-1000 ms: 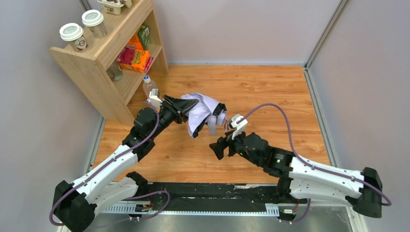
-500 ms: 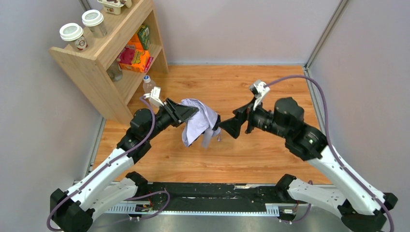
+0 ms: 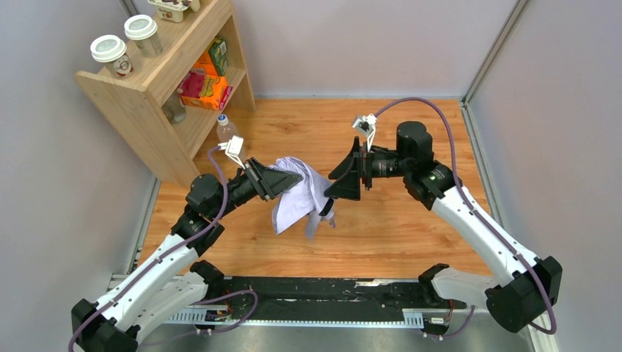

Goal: Put away the umbrella

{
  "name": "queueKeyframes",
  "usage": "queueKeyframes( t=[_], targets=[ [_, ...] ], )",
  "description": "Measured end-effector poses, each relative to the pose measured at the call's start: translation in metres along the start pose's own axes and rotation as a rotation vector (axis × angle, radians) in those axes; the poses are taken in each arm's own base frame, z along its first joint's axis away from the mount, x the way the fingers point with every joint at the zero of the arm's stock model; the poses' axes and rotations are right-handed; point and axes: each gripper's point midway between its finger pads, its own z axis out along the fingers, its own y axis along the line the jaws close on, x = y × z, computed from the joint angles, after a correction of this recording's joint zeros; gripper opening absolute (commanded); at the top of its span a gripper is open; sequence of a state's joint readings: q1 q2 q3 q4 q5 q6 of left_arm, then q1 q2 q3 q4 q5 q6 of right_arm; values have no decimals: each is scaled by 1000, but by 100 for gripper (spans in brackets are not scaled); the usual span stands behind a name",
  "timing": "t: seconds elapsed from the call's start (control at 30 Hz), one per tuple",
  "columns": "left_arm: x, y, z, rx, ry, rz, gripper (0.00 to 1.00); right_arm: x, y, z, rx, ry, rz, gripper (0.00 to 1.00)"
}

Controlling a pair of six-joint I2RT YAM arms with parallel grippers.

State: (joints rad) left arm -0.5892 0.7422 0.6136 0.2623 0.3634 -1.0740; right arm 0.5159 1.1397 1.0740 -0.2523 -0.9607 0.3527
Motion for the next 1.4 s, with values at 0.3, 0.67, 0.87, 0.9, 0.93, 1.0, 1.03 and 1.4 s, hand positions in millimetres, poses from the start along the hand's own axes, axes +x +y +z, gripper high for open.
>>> queueKeyframes(
  t=[0.3, 0.67, 0.87, 0.9, 0.93, 1.0, 1.03, 1.4],
  targets=[
    [11, 6, 8, 20, 52, -5, 0, 22, 8, 37, -98, 90, 33, 81],
    [11, 19, 12, -12, 55, 1, 0, 37, -2, 79, 25, 101, 34, 46],
    [9, 31, 12, -51, 28, -8, 0, 40, -9, 86, 68, 95, 37, 0],
    [9, 33, 12, -58, 21, -12, 0, 40, -11, 87, 78, 96, 37, 0],
    [10, 35, 11, -66, 18, -17, 0, 42, -12, 88, 83, 99, 38, 0],
    [11, 39, 10, -84, 20, -22, 23, 45, -14, 89, 85, 103, 38, 0],
    [12, 40, 9, -94, 23, -25, 39, 47, -14, 89, 80, 106, 40, 0],
    [22, 40, -7, -99, 34, -53, 60, 75, 4, 88, -116, 159, 80, 0]
  ],
)
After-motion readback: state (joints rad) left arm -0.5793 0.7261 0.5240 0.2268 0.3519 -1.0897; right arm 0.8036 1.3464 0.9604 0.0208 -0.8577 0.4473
